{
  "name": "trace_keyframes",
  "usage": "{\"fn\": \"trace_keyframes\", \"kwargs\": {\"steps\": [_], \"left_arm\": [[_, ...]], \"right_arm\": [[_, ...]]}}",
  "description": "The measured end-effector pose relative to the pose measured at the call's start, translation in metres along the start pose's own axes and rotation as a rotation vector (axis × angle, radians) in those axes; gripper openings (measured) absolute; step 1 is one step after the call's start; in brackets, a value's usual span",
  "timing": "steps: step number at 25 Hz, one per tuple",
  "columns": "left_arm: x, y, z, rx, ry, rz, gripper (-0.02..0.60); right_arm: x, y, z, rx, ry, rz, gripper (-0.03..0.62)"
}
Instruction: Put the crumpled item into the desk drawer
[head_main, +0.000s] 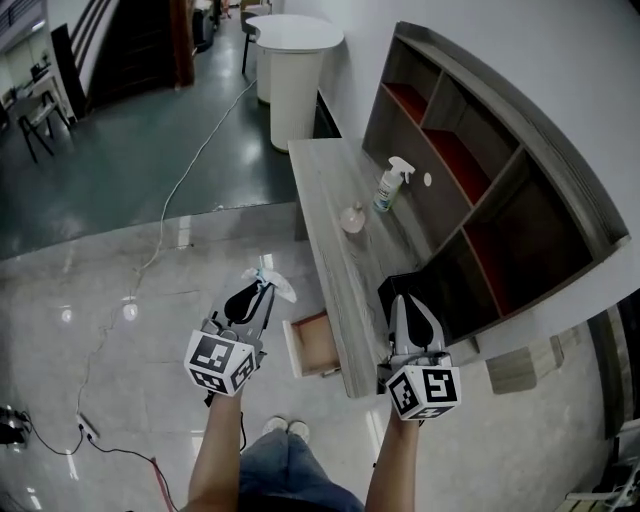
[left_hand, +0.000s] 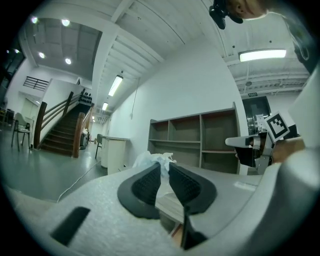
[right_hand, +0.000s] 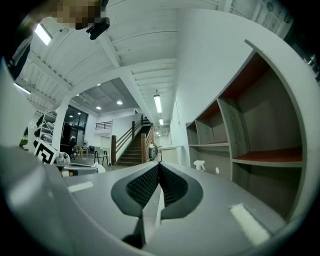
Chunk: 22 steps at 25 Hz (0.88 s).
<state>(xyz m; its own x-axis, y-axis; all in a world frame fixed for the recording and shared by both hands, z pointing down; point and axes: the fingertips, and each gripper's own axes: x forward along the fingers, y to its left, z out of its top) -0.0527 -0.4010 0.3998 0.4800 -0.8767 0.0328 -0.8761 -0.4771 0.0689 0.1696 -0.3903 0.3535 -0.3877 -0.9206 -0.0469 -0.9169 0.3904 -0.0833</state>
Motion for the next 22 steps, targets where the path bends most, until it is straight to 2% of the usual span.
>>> {"fn": "trace_keyframes", "kwargs": {"steps": [2,5,11,17,19,20,22], "left_arm": [[0.014,0.002,-0.019,-0.015,0.035,-0.015,0.057],[0.027,-0.006,-0.07,-0.057,0.132,-0.05,0.057],[0.041,-0.029,-0.211,-0.141,0.335,-0.141,0.057],[0.075,-0.062,-0.334,-0.179,0.501,-0.25,0.061],[0.084,-0.072,-0.368,-0.207,0.583,-0.283,0.103],[0.086,-0.077,-0.381,-0.223,0.619,-0.297,0.16],[0.086,-0.082,-0.397,-0.236,0.665,-0.314,0.213]], "right_arm": [[0.01,-0.005,-0.012,0.009,0.024,0.0,0.009],[0.013,-0.011,-0.042,0.029,0.086,-0.006,0.009],[0.017,-0.008,-0.118,0.078,0.19,0.005,0.009],[0.016,-0.022,-0.188,0.114,0.249,-0.022,0.009],[0.013,-0.026,-0.203,0.118,0.262,-0.028,0.009],[0.012,-0.028,-0.208,0.122,0.266,-0.031,0.009],[0.009,-0.031,-0.212,0.127,0.269,-0.036,0.009]]}}
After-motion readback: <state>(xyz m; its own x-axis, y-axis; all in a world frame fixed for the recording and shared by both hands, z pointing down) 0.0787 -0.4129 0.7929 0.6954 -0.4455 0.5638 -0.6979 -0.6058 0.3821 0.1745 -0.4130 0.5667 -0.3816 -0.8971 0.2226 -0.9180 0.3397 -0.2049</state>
